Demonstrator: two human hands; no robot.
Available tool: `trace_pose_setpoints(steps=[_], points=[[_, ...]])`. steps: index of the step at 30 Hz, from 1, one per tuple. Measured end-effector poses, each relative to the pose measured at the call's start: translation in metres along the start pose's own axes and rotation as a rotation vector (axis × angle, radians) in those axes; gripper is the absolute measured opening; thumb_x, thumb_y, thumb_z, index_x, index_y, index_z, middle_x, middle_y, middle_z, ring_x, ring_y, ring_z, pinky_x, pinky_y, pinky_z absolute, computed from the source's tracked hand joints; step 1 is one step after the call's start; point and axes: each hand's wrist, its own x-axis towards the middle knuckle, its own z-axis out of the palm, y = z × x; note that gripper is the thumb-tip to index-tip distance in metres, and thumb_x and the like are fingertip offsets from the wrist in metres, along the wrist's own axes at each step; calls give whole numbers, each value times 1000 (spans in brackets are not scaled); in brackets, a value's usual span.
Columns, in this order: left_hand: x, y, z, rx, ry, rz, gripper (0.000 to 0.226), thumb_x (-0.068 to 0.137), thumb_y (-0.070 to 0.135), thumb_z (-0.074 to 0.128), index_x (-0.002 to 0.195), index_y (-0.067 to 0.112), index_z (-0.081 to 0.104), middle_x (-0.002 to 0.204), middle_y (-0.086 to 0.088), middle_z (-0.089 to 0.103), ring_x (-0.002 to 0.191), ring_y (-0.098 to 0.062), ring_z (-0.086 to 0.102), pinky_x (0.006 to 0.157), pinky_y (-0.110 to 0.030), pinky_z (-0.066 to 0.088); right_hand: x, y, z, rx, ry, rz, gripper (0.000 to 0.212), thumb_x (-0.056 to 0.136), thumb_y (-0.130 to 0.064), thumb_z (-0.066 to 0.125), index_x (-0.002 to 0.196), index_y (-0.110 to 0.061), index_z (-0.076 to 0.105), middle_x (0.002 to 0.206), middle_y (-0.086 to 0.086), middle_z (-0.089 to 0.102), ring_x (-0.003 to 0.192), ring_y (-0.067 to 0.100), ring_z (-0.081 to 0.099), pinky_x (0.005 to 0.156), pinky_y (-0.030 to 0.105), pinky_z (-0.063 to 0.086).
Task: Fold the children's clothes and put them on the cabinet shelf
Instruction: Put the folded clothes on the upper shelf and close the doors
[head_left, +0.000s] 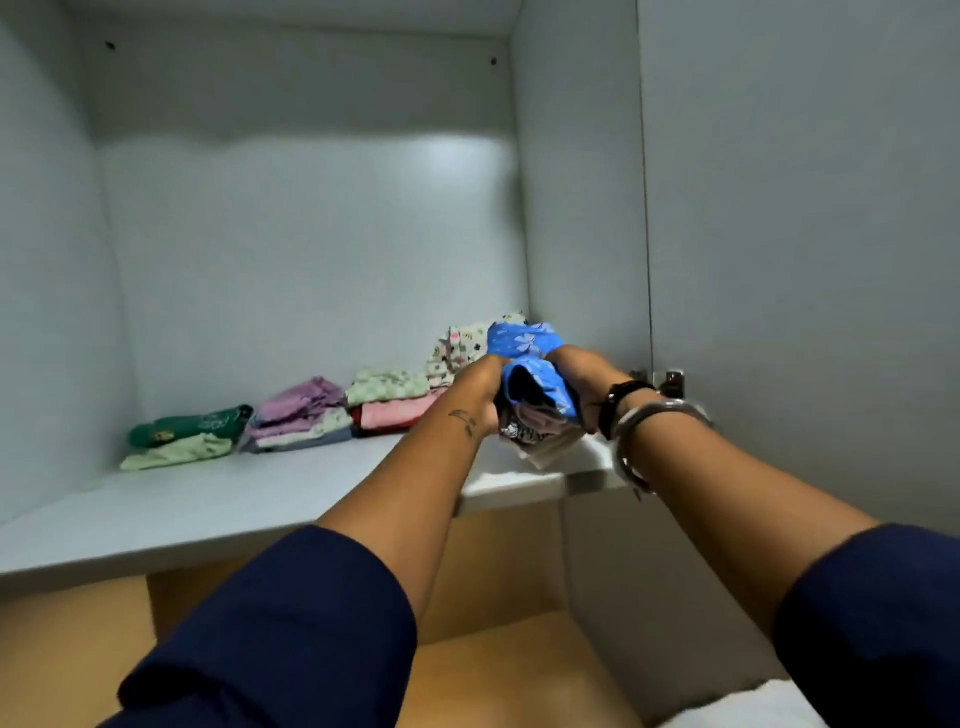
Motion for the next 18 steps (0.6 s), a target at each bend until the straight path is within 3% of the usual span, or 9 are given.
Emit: trace_pose_setpoints(steps=[1,4,8,11,13,16,17,18], points=[[18,1,2,1,2,-14,26,96,12,45,116,4,61,126,-21,62,107,-31,61,105,-47,46,16,1,2,-43,43,-2,37,81,-9,55,115,5,64,117,19,68,103,35,67,96,48,53],[69,-11,2,75,90,-46,22,96,14,45,90,3,64,89,-16,70,73,-26,67,76,-34,56,53,12,3,-255,189,-50,38,75,-19,59,106,2,68,110,17,71,97,33,68,86,37,56],[118,-39,0,104,152,-26,26,98,6,36,93,-2,60,80,-16,63,61,-28,57,57,-31,47,83,26,8,-500,254,-92,39,76,-24,60,107,-1,66,113,19,69,99,36,66,80,34,53],[134,-46,0,102,166,9,33,102,9,34,123,-3,55,98,-16,64,61,-25,52,54,-32,47,93,33,9,-645,253,-125,37,80,-21,55,113,-3,61,118,20,66,102,38,64,85,38,54],[135,-46,0,62,167,4,25,99,4,35,110,-1,57,97,-22,61,65,-28,54,55,-34,49,92,34,6,-766,273,-185,34,82,-19,52,112,-5,59,119,20,65,104,39,63,84,39,53],[124,-45,-5,8,154,-28,26,97,9,36,85,1,57,74,-17,64,60,-29,59,50,-31,50,75,25,8,-909,379,-406,26,79,-12,51,102,-6,63,113,19,65,101,39,61,81,40,51],[116,-44,-9,0,157,-21,28,97,13,38,84,1,59,72,-17,68,61,-29,64,51,-30,54,66,19,11,-941,434,-520,26,79,-12,50,100,-7,64,111,18,64,102,39,58,82,41,48],[106,-41,-15,11,167,8,30,97,16,40,93,-2,63,83,-20,73,72,-31,70,61,-34,59,54,12,18,-957,473,-635,26,79,-13,50,99,-9,65,109,17,63,104,39,56,84,42,45]])
